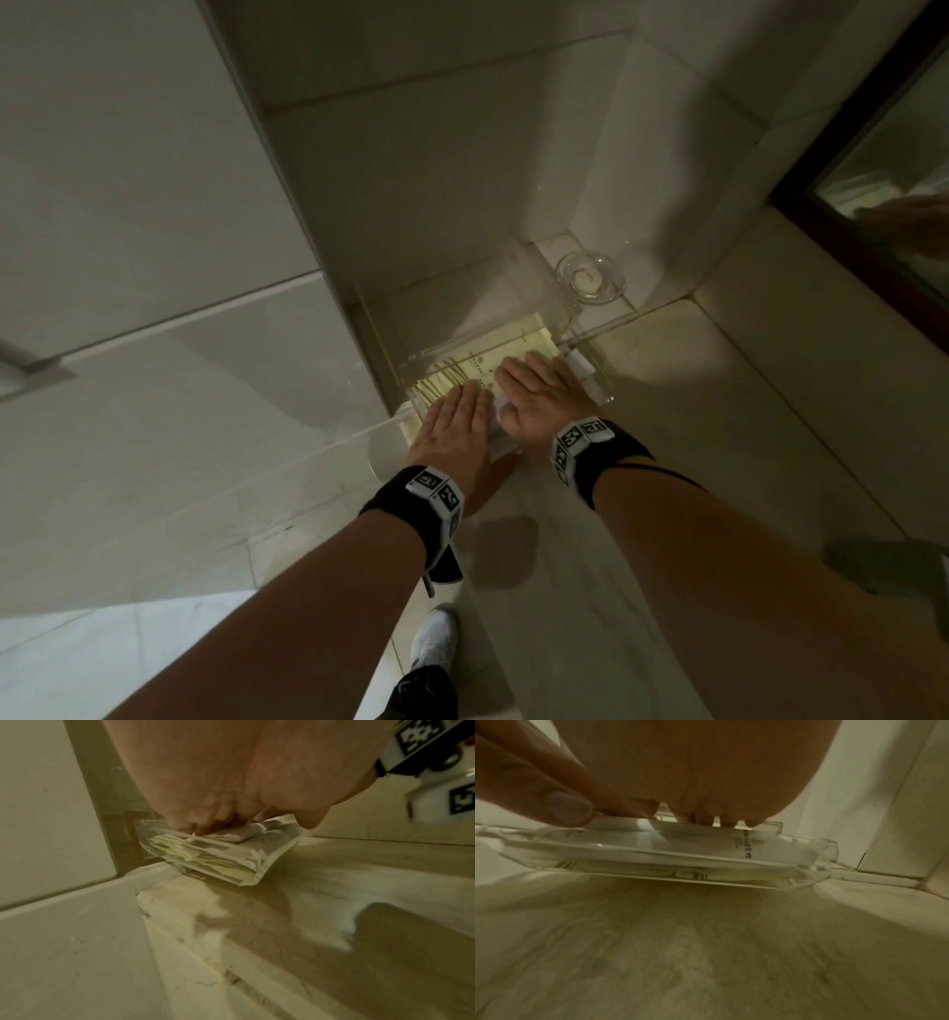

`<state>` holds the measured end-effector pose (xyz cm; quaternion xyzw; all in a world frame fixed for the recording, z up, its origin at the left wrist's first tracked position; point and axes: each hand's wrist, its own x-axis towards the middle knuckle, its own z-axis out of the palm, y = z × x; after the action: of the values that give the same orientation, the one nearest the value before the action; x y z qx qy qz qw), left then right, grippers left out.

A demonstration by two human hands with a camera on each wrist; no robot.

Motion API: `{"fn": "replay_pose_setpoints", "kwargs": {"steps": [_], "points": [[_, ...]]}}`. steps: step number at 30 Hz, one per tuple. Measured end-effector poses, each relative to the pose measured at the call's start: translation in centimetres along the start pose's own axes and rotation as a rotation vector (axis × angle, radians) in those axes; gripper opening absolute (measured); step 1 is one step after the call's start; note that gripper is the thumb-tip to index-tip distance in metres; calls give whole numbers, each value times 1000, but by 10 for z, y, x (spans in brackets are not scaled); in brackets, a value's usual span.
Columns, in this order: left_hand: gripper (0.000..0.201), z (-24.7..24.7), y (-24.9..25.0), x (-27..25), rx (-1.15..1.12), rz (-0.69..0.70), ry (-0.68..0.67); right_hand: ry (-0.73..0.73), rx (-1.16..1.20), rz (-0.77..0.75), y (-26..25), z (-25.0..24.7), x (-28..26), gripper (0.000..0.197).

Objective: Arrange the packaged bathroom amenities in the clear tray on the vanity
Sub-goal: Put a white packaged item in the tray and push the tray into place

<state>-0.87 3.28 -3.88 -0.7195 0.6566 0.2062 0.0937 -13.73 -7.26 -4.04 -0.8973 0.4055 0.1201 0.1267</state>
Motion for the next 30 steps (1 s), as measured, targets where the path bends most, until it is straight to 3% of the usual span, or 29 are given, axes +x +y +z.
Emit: {"fn": "replay_pose_setpoints", "kwargs": {"steps": [5,8,14,20,25,30], "points": [[93,-2,0,0,20,23,37,19,-10,-12,4,0,-7,75],[92,-5,-1,2,26,-11,72,32,54,11,5,-8,1,65],[98,-12,-5,5,-5,-97,42,-39,64,34,3,-12,11,69],[95,-16,-8,1,-5,-81,82,9,63,9,7,-16,8,66],[87,-15,-10,6,-54,-42,141,147,215,273,22,-25,20,60],[79,-16,-12,10,-82,-35,93,143,361,335,24,-39,19,43]]}}
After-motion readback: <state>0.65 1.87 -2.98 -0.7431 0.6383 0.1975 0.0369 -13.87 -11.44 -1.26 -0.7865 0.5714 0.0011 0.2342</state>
